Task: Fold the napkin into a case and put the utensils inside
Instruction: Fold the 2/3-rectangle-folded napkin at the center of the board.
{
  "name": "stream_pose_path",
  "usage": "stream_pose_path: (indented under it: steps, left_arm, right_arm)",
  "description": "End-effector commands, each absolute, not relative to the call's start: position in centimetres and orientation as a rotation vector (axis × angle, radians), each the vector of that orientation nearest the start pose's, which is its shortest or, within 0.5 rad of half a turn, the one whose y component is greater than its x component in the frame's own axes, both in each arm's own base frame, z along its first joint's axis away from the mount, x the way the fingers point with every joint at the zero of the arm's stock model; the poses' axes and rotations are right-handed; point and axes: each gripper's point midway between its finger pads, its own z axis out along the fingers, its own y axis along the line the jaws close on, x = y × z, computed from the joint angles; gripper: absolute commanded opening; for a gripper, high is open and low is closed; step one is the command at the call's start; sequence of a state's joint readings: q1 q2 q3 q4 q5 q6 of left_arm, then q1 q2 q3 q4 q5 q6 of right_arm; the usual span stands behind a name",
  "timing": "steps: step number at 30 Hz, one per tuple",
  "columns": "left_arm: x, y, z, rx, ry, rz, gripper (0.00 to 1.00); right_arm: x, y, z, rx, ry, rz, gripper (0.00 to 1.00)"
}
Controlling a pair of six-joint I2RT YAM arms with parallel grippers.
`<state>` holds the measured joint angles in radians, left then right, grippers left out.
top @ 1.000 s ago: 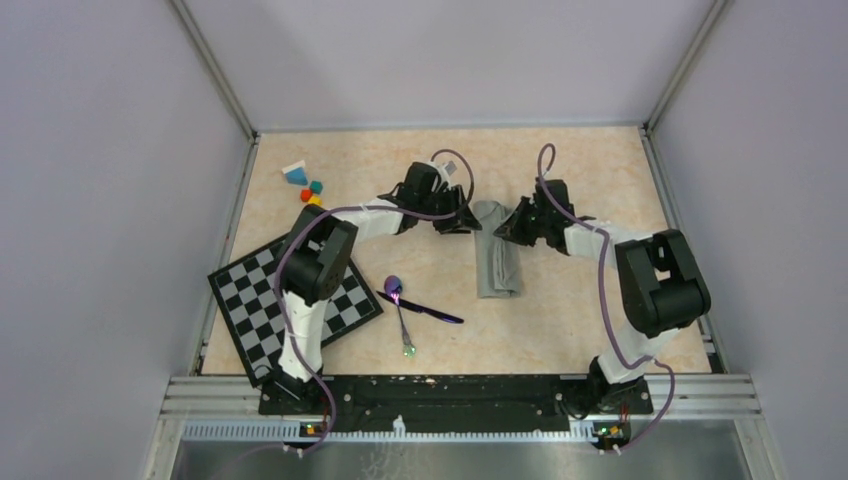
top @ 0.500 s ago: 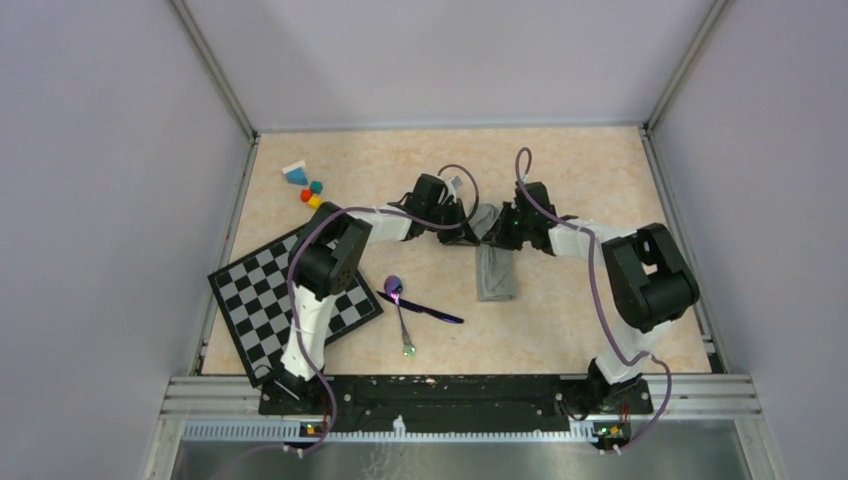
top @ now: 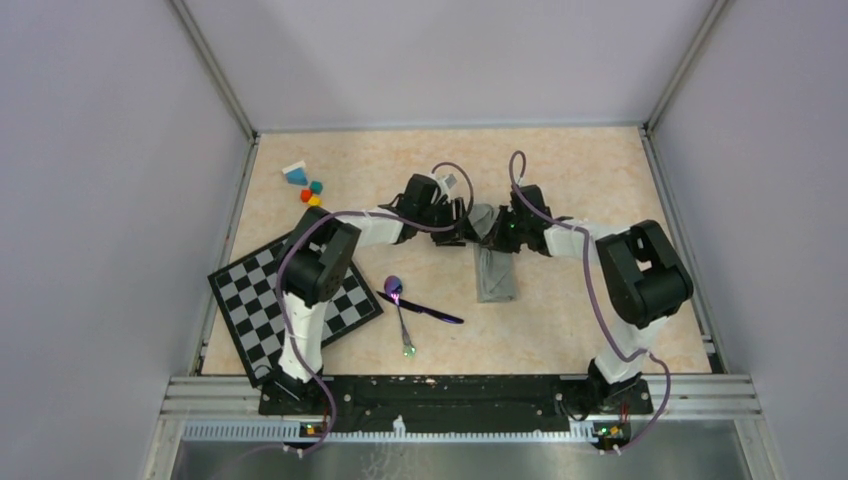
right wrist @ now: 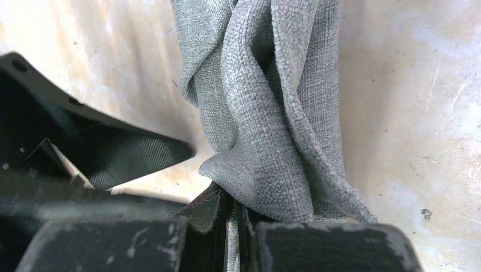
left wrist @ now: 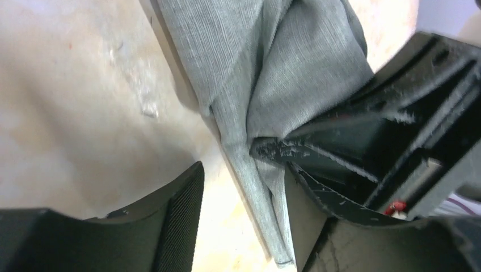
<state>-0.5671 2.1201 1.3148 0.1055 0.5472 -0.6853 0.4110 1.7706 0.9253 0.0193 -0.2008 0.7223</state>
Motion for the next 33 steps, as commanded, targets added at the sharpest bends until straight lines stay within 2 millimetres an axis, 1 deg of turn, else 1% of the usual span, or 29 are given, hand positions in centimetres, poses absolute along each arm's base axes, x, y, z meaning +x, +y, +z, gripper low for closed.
stream_pose_path:
  steps: [1, 2, 4, 6, 9, 12, 14, 15, 17, 19, 21, 23, 24, 25, 27, 30, 33]
  left_arm:
    - [35.2, -36.1, 6.8, 0.259, 2.411, -1.215, 0.66]
    - [34.7, -36.1, 7.1, 0.272, 2.411, -1.235, 0.7]
    - [33.4, -36.7, 7.3, 0.311, 2.411, -1.272, 0.82]
    - [32.3, -37.5, 7.0, 0.355, 2.422, -1.243, 0.84]
    - [31.1, -38.0, 5.5, 0.375, 2.472, -1.137, 0.83]
    - [30.6, -37.9, 3.8, 0.355, 2.526, -1.061, 0.78]
    - [30.7, -37.6, 2.8, 0.322, 2.554, -1.012, 0.72]
    - [30.9, -37.5, 2.4, 0.303, 2.563, -0.995, 0.67]
    - [30.5, -36.9, 1.4, 0.274, 2.608, -0.96, 0.55]
    - [30.4, -36.6, 1.0, 0.251, 2.623, -0.947, 0.44]
    - [30.2, -36.4, 0.7, 0.237, 2.626, -0.945, 0.35]
    - [29.6, -35.9, 0.2, 0.227, 2.644, -0.936, 0.29]
    - [29.8, -36.0, 0.4, 0.225, 2.625, -0.946, 0.27]
    - [29.6, -35.9, 0.3, 0.219, 2.625, -0.953, 0.26]
    - [29.5, -35.9, 0.3, 0.209, 2.619, -0.978, 0.24]
    - [29.2, -36.0, 0.3, 0.207, 2.623, -0.999, 0.21]
    - [29.1, -36.1, 0.4, 0.207, 2.619, -1.006, 0.2]
  right_arm:
    - [36.4, 23.7, 3.4, 0.254, 2.486, 0.767, 0.0]
    - [36.4, 23.7, 3.4, 0.255, 2.486, 0.767, 0.0]
    - [36.4, 23.7, 3.4, 0.262, 2.486, 0.767, 0.0]
    - [36.5, 23.7, 3.5, 0.274, 2.484, 0.775, 0.0]
    - [36.5, 24.0, 3.7, 0.277, 2.48, 0.79, 0.0]
    - [36.6, 24.1, 3.9, 0.279, 2.474, 0.798, 0.0]
    - [36.6, 24.1, 4.1, 0.275, 2.472, 0.806, 0.0]
    - [36.6, 24.2, 4.2, 0.274, 2.471, 0.811, 0.0]
    - [36.5, 24.4, 4.5, 0.262, 2.468, 0.824, 0.0]
    - [36.4, 24.4, 4.8, 0.249, 2.471, 0.83, 0.0]
    - [36.4, 24.4, 5.6, 0.223, 2.471, 0.836, 0.01]
    - [36.0, 24.0, 6.2, 0.209, 2.482, 0.832, 0.12]
    - [36.0, 23.6, 6.6, 0.211, 2.479, 0.839, 0.17]
    - [36.1, 23.1, 7.1, 0.222, 2.468, 0.855, 0.22]
    - [36.2, 22.2, 8.2, 0.237, 2.44, 0.897, 0.33]
    - [36.3, 21.4, 9.2, 0.229, 2.429, 0.944, 0.48]
    - [36.7, 20.1, 9.5, 0.245, 2.411, 0.923, 0.61]
